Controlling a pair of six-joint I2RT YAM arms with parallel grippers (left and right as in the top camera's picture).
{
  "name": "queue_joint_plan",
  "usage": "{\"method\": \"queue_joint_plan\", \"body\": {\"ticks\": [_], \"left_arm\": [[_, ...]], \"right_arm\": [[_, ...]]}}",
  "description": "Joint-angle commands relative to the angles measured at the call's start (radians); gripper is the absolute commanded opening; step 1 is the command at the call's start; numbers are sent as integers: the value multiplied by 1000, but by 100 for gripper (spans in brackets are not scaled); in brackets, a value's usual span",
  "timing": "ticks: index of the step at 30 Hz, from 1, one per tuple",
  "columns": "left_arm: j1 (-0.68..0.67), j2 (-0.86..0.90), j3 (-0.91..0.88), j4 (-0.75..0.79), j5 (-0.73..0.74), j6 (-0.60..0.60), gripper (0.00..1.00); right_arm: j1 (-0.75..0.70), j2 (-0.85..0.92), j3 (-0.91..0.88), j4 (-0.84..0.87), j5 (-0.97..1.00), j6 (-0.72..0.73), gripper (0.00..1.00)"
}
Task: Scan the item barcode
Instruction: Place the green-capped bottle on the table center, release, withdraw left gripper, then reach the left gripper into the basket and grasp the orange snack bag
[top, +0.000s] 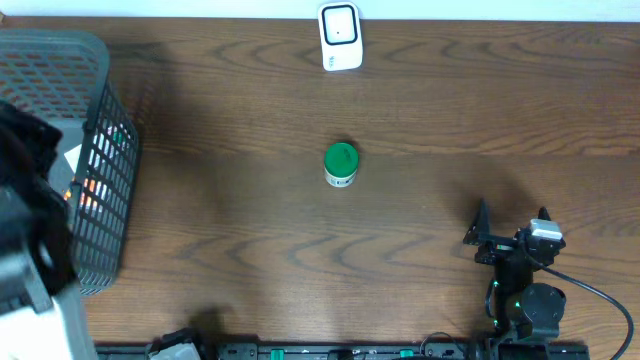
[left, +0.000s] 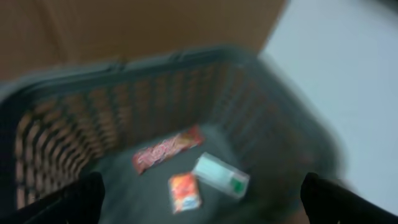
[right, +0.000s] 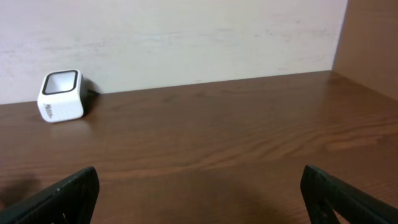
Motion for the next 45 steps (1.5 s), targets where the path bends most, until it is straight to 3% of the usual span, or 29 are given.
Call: {"method": "queue_joint_plan", "body": {"ticks": [1, 8, 21, 29, 45], "left_arm": [[139, 127, 0, -34, 183, -54, 100], [272, 405, 0, -129, 334, -42, 100], [279, 792, -43, -128, 407, -23, 100], [278, 891, -55, -72, 411, 11, 100], [278, 899, -179, 107, 482, 10, 99]], "right_arm": [[6, -5, -1, -3, -2, -13, 99], [6, -5, -1, -3, -2, -13, 99], [6, -5, -1, -3, -2, -13, 99], [6, -5, -1, -3, -2, -13, 99], [6, -5, -1, -3, -2, -13, 99]]}}
